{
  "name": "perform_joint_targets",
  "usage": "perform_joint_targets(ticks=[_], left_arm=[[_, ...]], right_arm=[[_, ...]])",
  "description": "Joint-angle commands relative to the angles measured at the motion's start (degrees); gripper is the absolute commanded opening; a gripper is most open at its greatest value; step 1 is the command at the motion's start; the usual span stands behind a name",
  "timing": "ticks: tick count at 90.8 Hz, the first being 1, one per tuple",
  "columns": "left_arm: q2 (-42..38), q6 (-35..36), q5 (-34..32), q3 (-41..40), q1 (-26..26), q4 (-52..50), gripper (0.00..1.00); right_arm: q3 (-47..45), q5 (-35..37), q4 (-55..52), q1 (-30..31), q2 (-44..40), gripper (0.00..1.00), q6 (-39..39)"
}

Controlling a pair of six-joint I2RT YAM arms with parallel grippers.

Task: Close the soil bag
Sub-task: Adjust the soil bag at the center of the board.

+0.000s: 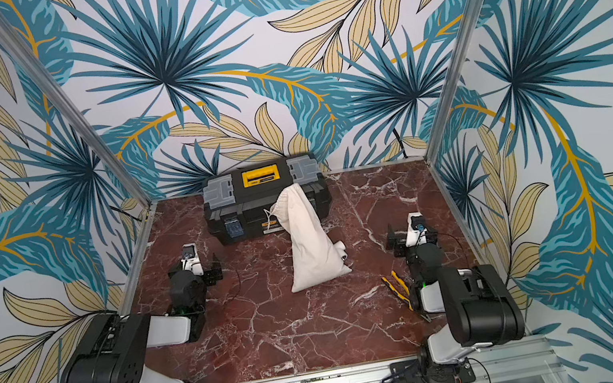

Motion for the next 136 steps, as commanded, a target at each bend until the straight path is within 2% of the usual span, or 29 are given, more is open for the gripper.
perform_joint_targets(ticks=[1, 49, 55, 61, 72, 79, 86, 94, 100, 111, 119, 128, 136], left_arm=[[0.42, 1.13, 0.58, 1.03, 0.52, 2.07, 1.00], [0.43, 1.00, 0.51, 1.10, 0.62, 1.75, 1.00], [0.05, 0.40, 1.91, 1.51, 1.48, 0.59, 1.00], [-2.30, 0.43, 1.55, 2.11, 1.35, -2.24, 1.00], [-11.26, -0.31, -3.23, 5.84, 0.43, -16.20, 1.00], [-16.21, -6.31, -10.25, 9.86, -0.15, -29.28, 1.00], [-20.24, -17.47, -14.03, 16.62, -0.21, -48.32, 1.00], [-23.33, -22.02, -10.50, 22.40, -0.26, -61.91, 1.00], [-25.11, -23.01, -6.96, 24.46, -0.73, -67.46, 1.00], [-27.68, -24.03, 2.51, 25.31, -1.58, -70.77, 1.00], [-27.47, -25.37, 8.87, 26.04, -2.09, -72.23, 1.00], [-26.65, -24.91, 9.68, 28.12, -4.54, -74.67, 1.00], [-26.00, -24.49, 11.28, 30.12, -7.24, -75.98, 1.00]], right_arm=[[0.47, -0.43, 2.21, 0.39, 0.80, 0.99, -0.63], [0.86, -0.14, 1.64, 0.41, 0.87, 0.99, -0.32], [0.91, 2.18, 1.51, 0.43, 0.22, 0.99, 0.29], [3.36, 5.65, -6.71, 0.49, -4.87, 0.99, 1.51], [16.35, 9.45, -35.36, 0.48, -11.54, 0.99, 7.71], [21.67, 4.69, -45.55, 0.48, -12.63, 0.99, 11.15], [25.53, -3.58, -52.81, 0.61, -12.24, 0.99, 13.80], [30.24, -11.77, -61.49, 2.04, -11.00, 0.99, 15.69], [35.64, -12.17, -70.49, 5.15, -10.22, 0.99, 15.22], [43.76, -11.73, -80.29, 11.09, -9.90, 0.99, 14.78], [48.46, -15.44, -83.51, 12.92, -8.44, 0.99, 15.78], [51.60, -20.03, -83.46, 14.48, -6.08, 0.99, 16.09], [56.47, -20.60, -86.23, 16.67, -3.02, 0.99, 14.77]])
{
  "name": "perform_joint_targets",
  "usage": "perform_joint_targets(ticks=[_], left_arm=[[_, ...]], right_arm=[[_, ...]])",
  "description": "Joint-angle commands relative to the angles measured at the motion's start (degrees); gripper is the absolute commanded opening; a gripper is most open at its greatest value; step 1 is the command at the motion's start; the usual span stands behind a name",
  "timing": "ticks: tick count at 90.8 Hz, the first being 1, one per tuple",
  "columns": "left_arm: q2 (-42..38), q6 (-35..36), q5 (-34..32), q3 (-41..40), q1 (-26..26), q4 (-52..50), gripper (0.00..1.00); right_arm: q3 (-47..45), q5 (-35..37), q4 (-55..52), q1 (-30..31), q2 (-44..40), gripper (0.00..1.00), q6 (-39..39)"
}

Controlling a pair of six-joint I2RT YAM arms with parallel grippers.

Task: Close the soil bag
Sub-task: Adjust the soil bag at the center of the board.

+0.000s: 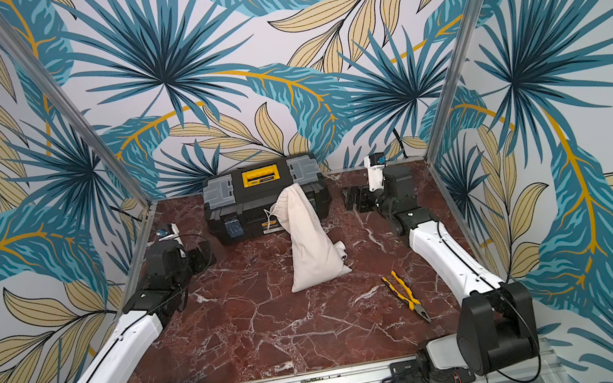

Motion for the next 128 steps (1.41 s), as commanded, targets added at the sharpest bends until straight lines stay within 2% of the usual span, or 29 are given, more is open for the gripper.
perform_joint_targets(ticks=[1, 6, 24, 40, 53, 59, 75, 86, 107, 128], left_arm=[[0.39, -0.60, 5.72, 4.08, -2.85, -4.66, 1.00], [0.60, -0.86, 6.52, 5.95, -3.88, -5.89, 1.00], [1.76, -9.69, 10.29, 15.75, -5.09, -12.27, 1.00], [7.65, -16.10, 19.20, 25.41, -6.25, -20.20, 1.00], [10.21, -16.68, 21.22, 29.10, -7.06, -23.08, 1.00], [10.91, -16.13, 23.05, 29.41, -7.14, -21.93, 1.00], [12.38, -13.20, 26.58, 30.40, -7.15, -22.48, 1.00], [13.36, -12.06, 27.93, 30.43, -7.15, -25.21, 1.00], [14.70, -13.59, 30.95, 30.62, -7.15, -22.56, 1.00], [15.41, -16.74, 29.72, 31.74, -7.10, -22.99, 1.00]], right_arm=[[4.34, -4.38, -7.02, 2.67, 4.05, 0.99, -0.34], [7.91, -4.91, -9.53, 3.46, 5.71, 0.99, -0.37], [22.26, -5.64, -19.96, 4.76, 10.57, 0.99, 1.74], [29.94, -10.43, -23.38, 4.86, 12.55, 0.99, 7.83], [33.16, -13.47, -25.66, 5.80, 15.55, 0.99, 9.24], [34.03, -12.85, -27.47, 7.20, 16.77, 0.99, 6.75], [41.21, -5.46, -37.98, 11.16, 22.46, 0.99, 1.87], [43.12, -3.50, -38.05, 12.49, 24.67, 0.99, 2.36], [47.97, -0.40, -41.92, 13.55, 29.72, 0.99, -1.70], [47.39, -0.58, -41.83, 14.10, 31.37, 0.97, -5.08]])
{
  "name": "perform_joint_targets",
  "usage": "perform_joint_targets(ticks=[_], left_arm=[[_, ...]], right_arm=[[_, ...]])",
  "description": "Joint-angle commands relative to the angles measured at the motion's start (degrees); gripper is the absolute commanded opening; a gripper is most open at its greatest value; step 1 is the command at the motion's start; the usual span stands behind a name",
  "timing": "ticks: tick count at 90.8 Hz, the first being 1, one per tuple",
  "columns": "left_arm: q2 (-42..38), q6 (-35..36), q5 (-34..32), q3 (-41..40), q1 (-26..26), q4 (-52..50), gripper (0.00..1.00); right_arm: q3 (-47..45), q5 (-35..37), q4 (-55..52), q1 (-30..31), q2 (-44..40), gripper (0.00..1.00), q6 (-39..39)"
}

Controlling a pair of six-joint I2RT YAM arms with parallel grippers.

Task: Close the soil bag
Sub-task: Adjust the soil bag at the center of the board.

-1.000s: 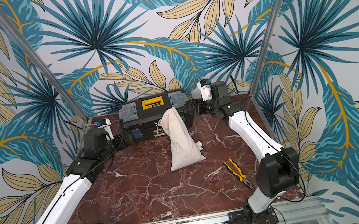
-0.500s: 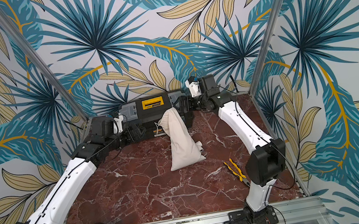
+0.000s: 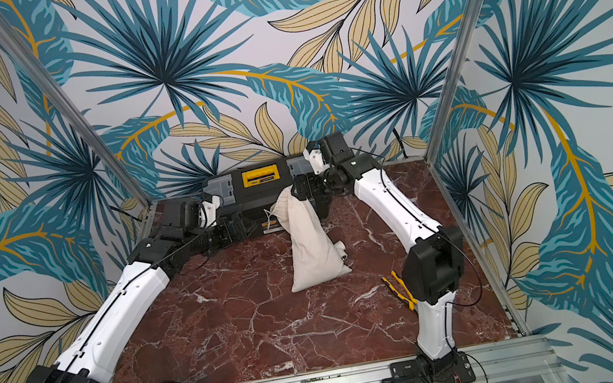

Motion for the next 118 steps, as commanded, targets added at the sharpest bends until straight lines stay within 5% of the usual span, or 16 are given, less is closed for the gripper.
perform_joint_targets(ticks=[1, 29, 58, 78, 118], left_arm=[[-0.11, -1.92, 0.29, 1.85, -0.17, 0.15, 1.00], [-0.66, -4.09, -0.82, 0.23, -0.94, -0.26, 1.00], [-2.06, -3.65, -3.28, -0.98, -2.61, -0.75, 1.00], [-0.28, -0.95, -3.02, 0.18, -2.62, -0.92, 1.00], [-5.34, -1.76, -4.65, -2.11, -1.34, 2.42, 1.00]], right_arm=[[0.25, 0.66, -1.75, 0.74, 1.79, 0.97, -3.16], [-0.37, -2.71, 1.54, 1.39, 3.40, 0.87, -4.76], [-3.77, -4.87, 4.41, 2.44, 0.08, 0.27, -4.73], [-8.72, -4.76, 5.89, 3.51, -4.82, 0.01, -5.47], [-11.33, -12.89, 8.30, 5.13, -13.51, 0.00, -8.59]])
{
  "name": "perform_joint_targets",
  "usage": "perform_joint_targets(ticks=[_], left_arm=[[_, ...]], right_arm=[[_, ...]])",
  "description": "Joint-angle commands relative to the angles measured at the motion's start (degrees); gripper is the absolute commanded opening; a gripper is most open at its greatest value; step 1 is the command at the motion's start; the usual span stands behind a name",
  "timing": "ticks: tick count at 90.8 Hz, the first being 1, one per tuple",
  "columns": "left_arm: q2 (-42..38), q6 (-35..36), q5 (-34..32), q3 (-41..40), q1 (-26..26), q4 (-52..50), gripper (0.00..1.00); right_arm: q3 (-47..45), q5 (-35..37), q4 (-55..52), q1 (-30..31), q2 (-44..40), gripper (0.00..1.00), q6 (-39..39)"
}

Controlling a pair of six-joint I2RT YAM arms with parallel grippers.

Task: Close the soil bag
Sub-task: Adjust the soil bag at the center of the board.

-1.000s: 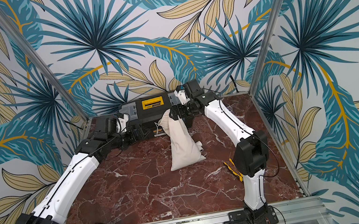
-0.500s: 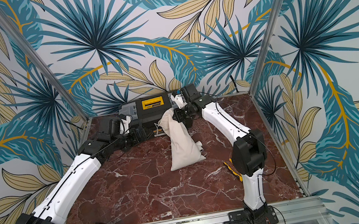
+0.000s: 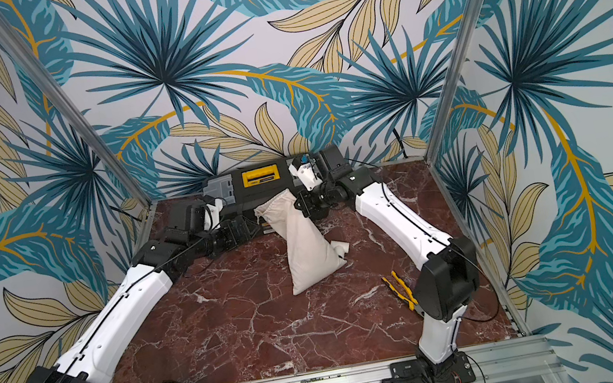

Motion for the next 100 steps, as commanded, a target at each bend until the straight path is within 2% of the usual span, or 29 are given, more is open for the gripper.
perform_joint_targets(ticks=[1, 30, 70, 77, 92, 100], left_arm=[[-3.82, 0.52, -1.03, -0.32, 1.13, 2.15, 1.00], [-14.18, 0.80, -2.03, -1.61, 7.54, 4.65, 1.00], [-15.83, 1.98, -0.30, -2.07, 7.98, 3.30, 1.00], [-15.91, 2.42, 0.54, -2.54, 8.00, 3.38, 1.00], [-16.55, 3.58, 3.08, -5.26, 8.00, 5.80, 1.00], [-16.25, 5.56, 6.42, -6.31, 7.99, 7.23, 1.00]], right_arm=[[-0.43, -6.40, 4.25, 0.80, -3.97, 0.00, -1.78], [-1.26, -17.28, 4.40, 3.22, -5.66, 0.00, -6.19], [-1.12, -27.93, 4.49, 5.84, -6.82, 0.00, -9.00], [-3.24, -29.58, 4.22, 5.94, -6.72, 0.00, -10.59], [-13.77, -27.89, 3.82, 5.85, -5.84, 0.00, -15.97], [-17.12, -28.00, 3.32, 5.81, -4.98, 0.00, -17.15]])
